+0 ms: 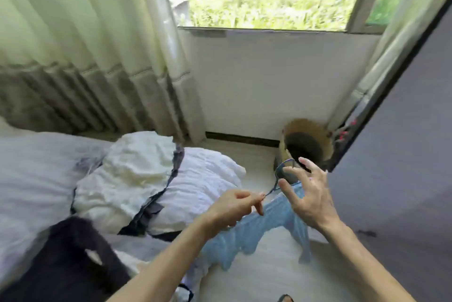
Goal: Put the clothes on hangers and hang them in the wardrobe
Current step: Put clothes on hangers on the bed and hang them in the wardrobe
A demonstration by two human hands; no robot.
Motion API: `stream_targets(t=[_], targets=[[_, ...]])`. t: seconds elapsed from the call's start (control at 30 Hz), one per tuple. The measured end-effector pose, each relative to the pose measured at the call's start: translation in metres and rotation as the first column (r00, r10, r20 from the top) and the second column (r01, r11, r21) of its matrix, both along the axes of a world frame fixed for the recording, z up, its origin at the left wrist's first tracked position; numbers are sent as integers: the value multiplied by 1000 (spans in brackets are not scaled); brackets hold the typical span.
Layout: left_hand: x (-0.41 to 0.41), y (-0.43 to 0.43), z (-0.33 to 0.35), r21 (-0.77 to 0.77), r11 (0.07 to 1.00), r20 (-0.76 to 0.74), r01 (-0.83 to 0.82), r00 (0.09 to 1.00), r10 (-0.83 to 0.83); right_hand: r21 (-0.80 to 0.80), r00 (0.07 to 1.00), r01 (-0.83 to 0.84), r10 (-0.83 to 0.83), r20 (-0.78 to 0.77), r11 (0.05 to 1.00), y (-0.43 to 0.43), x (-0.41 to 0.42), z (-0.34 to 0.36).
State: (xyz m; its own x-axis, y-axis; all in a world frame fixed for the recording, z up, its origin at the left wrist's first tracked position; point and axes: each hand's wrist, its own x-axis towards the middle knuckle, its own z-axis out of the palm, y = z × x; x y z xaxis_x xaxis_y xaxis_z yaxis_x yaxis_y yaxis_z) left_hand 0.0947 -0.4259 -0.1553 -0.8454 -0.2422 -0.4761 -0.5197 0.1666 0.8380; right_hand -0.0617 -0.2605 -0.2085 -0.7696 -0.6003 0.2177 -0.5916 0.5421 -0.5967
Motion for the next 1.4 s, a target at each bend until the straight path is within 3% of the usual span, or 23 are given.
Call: stream_targets(t=[0.07, 0.17, 0.33, 0.43, 0.5, 0.63, 0.73, 0.8, 0.87, 0.93, 1.0, 1.17, 1.3, 1.4], targets=[[39, -17, 4, 8, 990, 37, -143, 989, 143, 103, 976, -210, 215, -41, 972, -42, 9, -6], [94, -26, 5, 54, 945, 86, -322, 944, 317, 169, 907, -420, 417, 53, 892, -93, 33, -5], [153, -10, 9, 133, 845, 85, -518, 855, 511, 27, 707, -695, 675, 209, 719, -136, 85, -8], [164, 6, 15, 14, 794, 78, -607, 793, 605, -9, 608, -782, 765, 215, 624, -150, 117, -13], [171, 13, 17, -163, 737, 50, -657, 740, 671, -64, 549, -818, 809, 210, 572, -156, 135, -10], [193, 22, 28, -349, 563, -29, -749, 609, 793, -175, 538, -806, 823, 180, 565, -171, 146, -1], [210, 22, 38, -377, 427, -133, -822, 504, 853, -115, 583, -779, 779, 230, 617, -183, 130, -3], [221, 18, 44, -411, 348, -182, -843, 450, 875, -119, 536, -758, 716, 447, 642, -186, 117, -11], [227, 15, 50, -448, 294, -195, -845, 413, 890, -128, 425, -750, 622, 658, 648, -185, 109, -23], [232, 9, 56, -466, 240, -211, -852, 370, 905, -98, 360, -761, 544, 758, 641, -183, 113, -32], [240, 1, 62, -471, 191, -230, -861, 329, 916, -126, 259, -794, 518, 815, 594, -185, 121, -40], [274, -34, 83, -478, 88, -299, -874, 256, 919, -96, 194, -874, 523, 830, 476, -199, 162, -21], [316, -80, 95, -518, -26, -350, -855, 183, 919, -40, 191, -940, 623, 759, 338, -237, 193, -36], [347, -126, 96, -541, -52, -400, -840, 203, 894, 33, 228, -956, 670, 707, 291, -276, 227, -44]])
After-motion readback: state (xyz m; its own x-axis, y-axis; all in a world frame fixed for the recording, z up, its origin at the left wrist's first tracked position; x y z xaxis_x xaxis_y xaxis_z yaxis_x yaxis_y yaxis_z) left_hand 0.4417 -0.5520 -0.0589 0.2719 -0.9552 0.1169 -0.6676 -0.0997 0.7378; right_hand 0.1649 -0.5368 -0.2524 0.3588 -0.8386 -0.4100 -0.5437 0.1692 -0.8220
